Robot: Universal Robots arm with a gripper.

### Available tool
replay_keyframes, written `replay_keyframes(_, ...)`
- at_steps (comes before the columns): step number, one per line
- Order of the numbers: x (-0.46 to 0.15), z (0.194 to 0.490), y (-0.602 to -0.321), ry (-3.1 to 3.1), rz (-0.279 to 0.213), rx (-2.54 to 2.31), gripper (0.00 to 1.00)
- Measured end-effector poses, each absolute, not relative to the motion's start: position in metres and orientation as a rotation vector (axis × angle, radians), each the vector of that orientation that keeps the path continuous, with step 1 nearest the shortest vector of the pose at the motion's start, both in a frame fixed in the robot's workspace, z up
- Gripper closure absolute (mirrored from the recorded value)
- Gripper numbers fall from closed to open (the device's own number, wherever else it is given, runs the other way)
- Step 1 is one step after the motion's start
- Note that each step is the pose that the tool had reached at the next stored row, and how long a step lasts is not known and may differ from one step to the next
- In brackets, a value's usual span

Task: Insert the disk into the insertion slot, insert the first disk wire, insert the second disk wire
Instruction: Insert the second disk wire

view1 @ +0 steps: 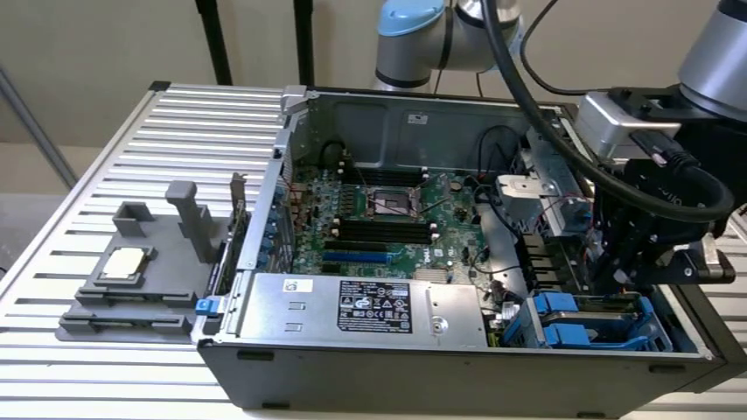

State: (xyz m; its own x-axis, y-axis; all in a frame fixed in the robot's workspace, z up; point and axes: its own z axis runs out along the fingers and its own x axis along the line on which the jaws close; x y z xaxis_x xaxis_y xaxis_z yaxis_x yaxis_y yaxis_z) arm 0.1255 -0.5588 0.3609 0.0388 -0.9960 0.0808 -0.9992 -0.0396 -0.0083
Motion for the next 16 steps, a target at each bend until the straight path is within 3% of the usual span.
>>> replay_keyframes(16, 0.119, 0.348, -0.573, -2.205, 0.043, 2.29, 0.84)
